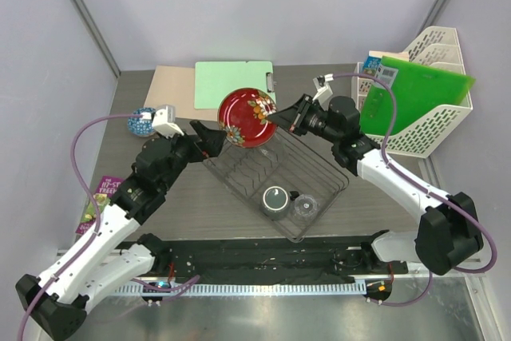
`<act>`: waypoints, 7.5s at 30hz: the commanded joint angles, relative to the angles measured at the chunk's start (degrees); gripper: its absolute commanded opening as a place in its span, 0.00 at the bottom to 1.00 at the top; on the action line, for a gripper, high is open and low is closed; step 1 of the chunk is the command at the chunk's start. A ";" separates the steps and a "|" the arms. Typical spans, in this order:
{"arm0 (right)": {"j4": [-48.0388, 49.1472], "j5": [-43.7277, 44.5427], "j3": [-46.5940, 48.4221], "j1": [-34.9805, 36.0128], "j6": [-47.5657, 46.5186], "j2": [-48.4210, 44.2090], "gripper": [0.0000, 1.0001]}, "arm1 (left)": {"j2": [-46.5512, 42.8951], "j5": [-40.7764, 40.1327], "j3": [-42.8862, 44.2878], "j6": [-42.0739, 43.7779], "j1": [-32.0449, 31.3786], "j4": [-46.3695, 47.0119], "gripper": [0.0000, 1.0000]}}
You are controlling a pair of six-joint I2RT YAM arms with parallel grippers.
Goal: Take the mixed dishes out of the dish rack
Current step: Place the plate at the center of the board, then adjust the dish rack at the center of the board.
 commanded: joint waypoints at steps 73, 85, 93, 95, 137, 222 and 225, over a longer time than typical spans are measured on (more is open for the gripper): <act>-14.50 23.05 -17.05 3.14 -17.82 -33.04 0.92 | 79.67 12.42 64.82 -7.21 33.82 -7.63 0.01; -13.53 23.04 -16.35 3.23 -19.49 -29.08 0.92 | 85.39 4.76 68.25 -5.19 33.82 -19.15 0.25; -13.53 23.40 -15.99 3.14 -19.23 -27.85 0.92 | 79.95 5.20 68.86 -4.48 33.82 -18.54 0.48; -13.79 25.68 -15.82 3.14 -18.88 -27.50 0.93 | 78.54 5.64 68.69 -4.48 33.82 -18.45 0.50; -58.98 41.95 -20.38 3.14 3.98 -41.22 0.91 | 44.79 12.06 27.30 9.24 15.10 -7.55 0.56; -55.79 43.87 2.55 -3.45 -22.48 -8.68 0.59 | 38.28 6.52 21.04 5.27 11.32 -20.73 0.57; -58.60 45.28 3.43 -3.54 -23.44 -11.40 0.60 | 38.63 4.59 23.33 6.42 11.32 -21.96 0.66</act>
